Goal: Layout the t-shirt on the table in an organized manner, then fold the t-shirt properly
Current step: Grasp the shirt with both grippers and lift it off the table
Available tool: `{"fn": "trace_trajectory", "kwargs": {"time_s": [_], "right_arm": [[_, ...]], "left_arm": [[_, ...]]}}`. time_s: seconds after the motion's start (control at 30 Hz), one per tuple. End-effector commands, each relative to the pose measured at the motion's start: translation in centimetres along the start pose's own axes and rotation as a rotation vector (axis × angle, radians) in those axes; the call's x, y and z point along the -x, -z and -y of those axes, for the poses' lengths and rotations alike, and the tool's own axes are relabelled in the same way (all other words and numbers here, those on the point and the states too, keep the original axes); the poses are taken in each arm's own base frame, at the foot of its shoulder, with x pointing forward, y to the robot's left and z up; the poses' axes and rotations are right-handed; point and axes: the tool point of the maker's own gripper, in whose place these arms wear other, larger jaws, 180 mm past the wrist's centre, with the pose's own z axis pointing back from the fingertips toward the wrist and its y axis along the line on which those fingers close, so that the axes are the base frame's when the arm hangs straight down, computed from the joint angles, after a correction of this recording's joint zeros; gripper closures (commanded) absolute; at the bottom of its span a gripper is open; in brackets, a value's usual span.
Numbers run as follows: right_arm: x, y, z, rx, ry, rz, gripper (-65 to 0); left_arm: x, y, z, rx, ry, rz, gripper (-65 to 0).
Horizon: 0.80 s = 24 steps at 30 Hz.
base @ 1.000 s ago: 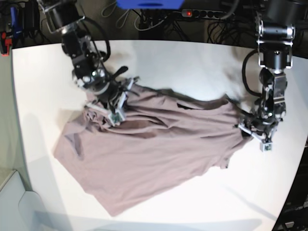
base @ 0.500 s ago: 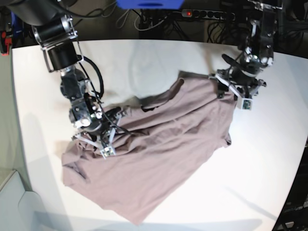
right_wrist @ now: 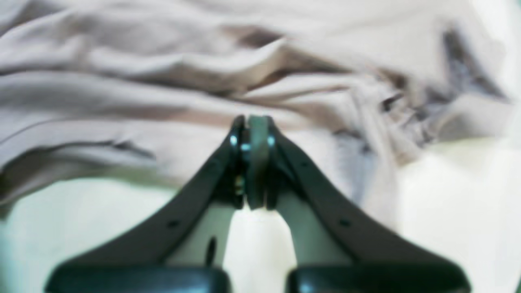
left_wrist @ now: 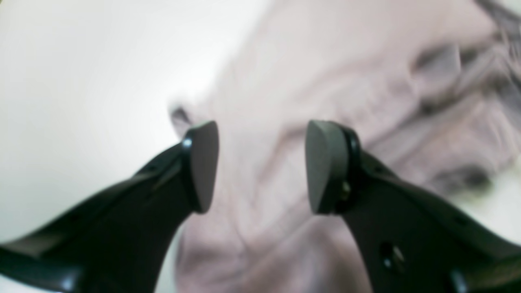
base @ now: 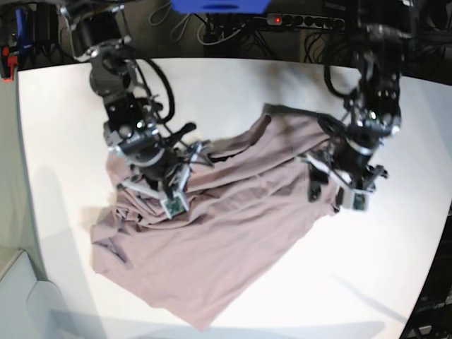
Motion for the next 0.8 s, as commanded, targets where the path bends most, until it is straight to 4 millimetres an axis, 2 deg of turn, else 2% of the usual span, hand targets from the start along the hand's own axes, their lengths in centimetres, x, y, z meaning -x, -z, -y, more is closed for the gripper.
{"fn": "trace_trajectory", "kwargs": {"time_s": [0.0, 0.1, 0.17, 0.3, 0.4, 0.47, 0.6, 0.77], "right_arm": [[-0.7, -0.6, -0.4, -0.003, 0.009, 0.034, 0.0], [0.7, -0.8, -2.4, -0.040, 0.046, 0.007, 0.0], [0.5, -0.7, -3.0, -0.050, 0.062, 0.010, 0.0], [0.1, -0.8, -3.7, -0.062, 0.087, 0.016, 0.0], [0.0, -0.6, -2.9, -0.044, 0.111, 0.019, 0.0], [-0.5, -0.1, -2.7, -0.040, 0.139, 0.021, 0.0], [-1.2, 1.5, -2.6, -0.045, 0.135, 0.007, 0.0], [-3.2, 3.0, -2.8, -0.060, 0.116, 0.018, 0.0]], "left_arm": [[-1.8, 0.8, -0.7, -0.011, -0.002, 0.043, -33.5], [-3.2, 3.5, -2.7, -0.049, -0.020, 0.037, -33.5], [-4.8, 5.6, -3.9, -0.070, -0.036, 0.036, -33.5], [-7.3, 9.1, -3.8, -0.061, -0.017, 0.017, -33.5], [-8.2, 11.0, -2.3, -0.034, 0.010, -0.004, -33.5], [-7.3, 12.5, -0.3, -0.004, 0.031, -0.054, -33.5], [-4.8, 14.1, 2.0, 0.027, 0.032, -0.140, -33.5], [-2.2, 14.2, 2.2, 0.027, 0.022, -0.197, -33.5]]}}
